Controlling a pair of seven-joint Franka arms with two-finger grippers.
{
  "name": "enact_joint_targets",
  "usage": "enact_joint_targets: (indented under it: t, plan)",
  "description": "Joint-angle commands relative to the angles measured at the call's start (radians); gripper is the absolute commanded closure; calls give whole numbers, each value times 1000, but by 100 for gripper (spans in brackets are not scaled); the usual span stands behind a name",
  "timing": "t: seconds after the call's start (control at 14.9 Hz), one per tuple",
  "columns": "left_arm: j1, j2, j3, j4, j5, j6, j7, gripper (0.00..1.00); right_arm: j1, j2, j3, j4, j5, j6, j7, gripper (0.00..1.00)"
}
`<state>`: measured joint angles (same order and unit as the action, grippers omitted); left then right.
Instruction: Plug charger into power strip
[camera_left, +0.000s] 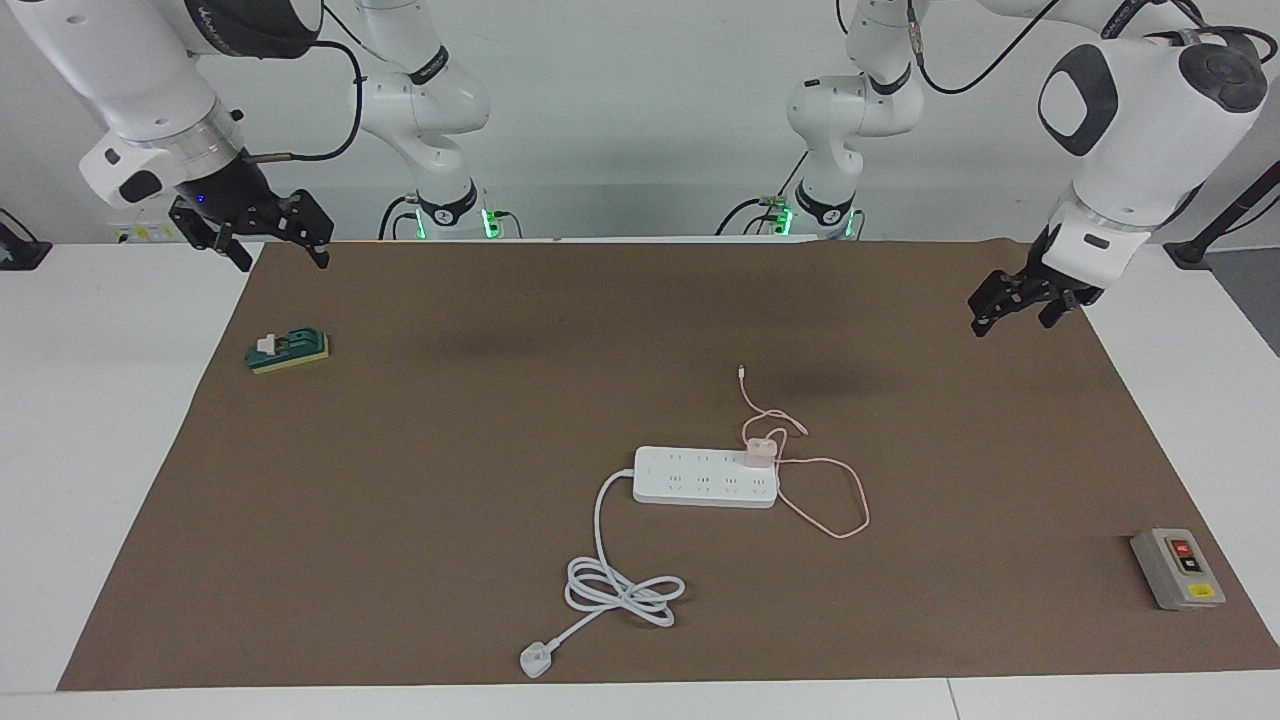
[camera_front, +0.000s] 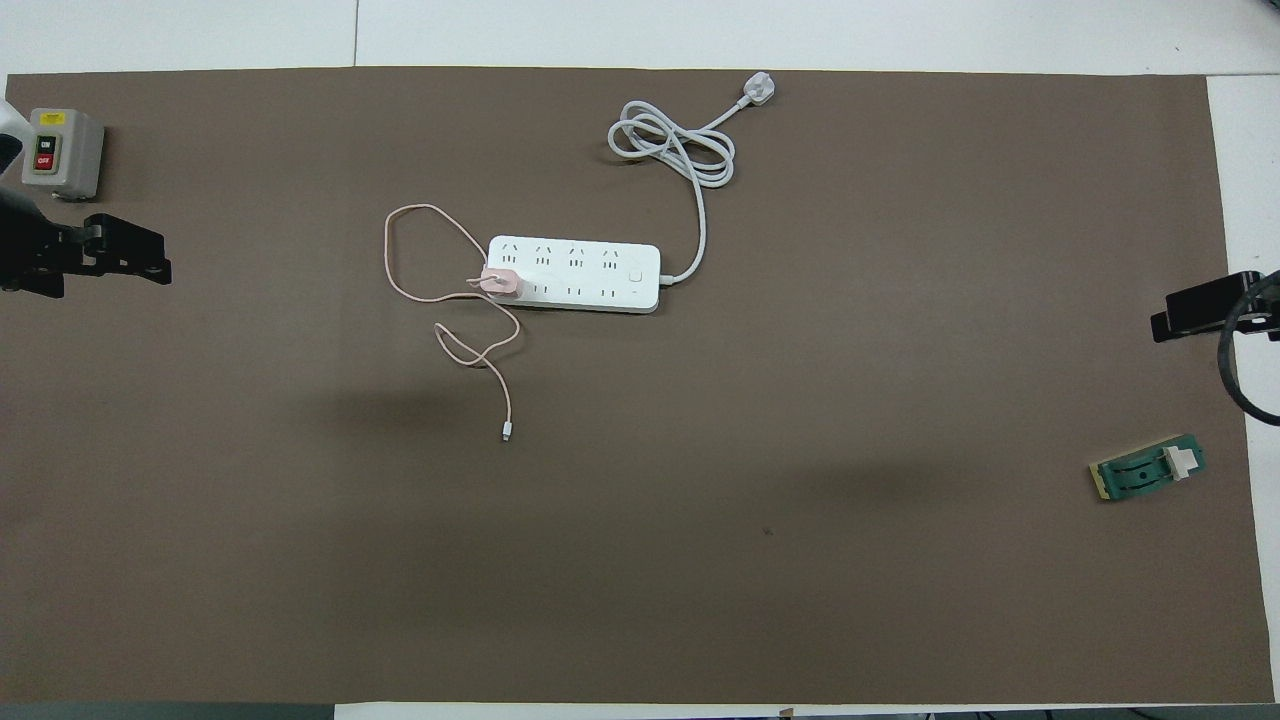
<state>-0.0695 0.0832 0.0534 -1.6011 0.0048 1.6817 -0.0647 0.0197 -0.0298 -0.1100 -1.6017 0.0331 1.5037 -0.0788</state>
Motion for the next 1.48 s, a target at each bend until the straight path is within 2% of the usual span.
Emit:
enact_joint_targets:
  t: [0.0, 0.34, 1.41]
  plan:
    - [7, -19, -7, 7, 17, -3, -9, 0, -4, -16, 4, -23, -5, 15, 17, 0]
    - [16, -20, -9, 35, 18, -69, 2, 0, -4, -16, 4, -23, -5, 15, 17, 0]
    - [16, -37, -30, 56, -6, -99, 36, 0, -4, -16, 4, -23, -5, 15, 16, 0]
